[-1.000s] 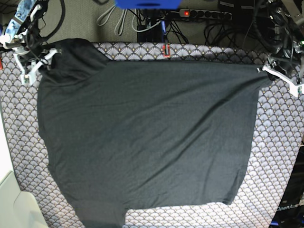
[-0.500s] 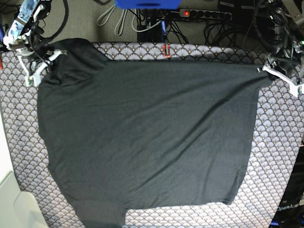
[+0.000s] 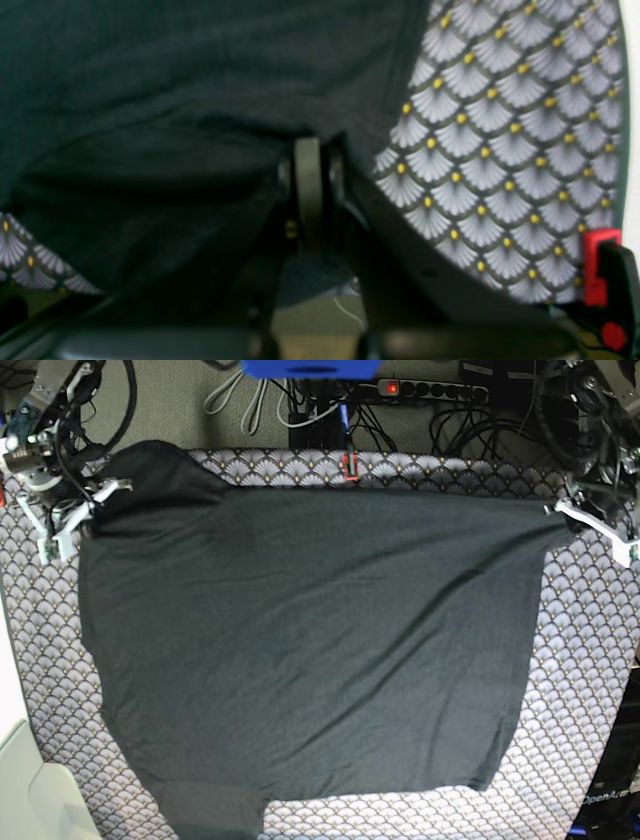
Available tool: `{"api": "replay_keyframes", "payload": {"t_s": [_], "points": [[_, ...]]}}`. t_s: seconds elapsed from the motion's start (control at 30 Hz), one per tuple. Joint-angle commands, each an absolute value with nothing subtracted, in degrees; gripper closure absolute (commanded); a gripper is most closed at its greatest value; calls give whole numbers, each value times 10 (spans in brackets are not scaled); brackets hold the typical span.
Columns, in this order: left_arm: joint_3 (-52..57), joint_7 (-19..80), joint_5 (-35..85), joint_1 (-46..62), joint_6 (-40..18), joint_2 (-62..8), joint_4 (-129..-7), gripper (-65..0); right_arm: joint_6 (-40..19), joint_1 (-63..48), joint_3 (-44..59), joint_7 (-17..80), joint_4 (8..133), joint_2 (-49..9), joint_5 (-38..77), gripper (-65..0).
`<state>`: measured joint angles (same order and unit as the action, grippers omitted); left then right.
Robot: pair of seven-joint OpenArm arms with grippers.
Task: Fold the T-shirt properly
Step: 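Lift both shoulder corners and pull the shirt taut between grippers, then carry both shoulder corners over the shirt body toward the hem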
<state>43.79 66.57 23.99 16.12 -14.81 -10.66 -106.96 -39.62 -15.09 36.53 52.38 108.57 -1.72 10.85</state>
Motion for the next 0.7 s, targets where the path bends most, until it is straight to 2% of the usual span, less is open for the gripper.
{"api": "replay_keyframes", "payload": {"t_s": [0.0,0.67], "points": [[442,655,245,153,-148,-116,-1081,-4,-400,-142,368,514,1103,-22,114,0],[430,655,210,30,-145,-124,-1060,-4,-400,-12,361,514,1090,-36,109,0]]}}
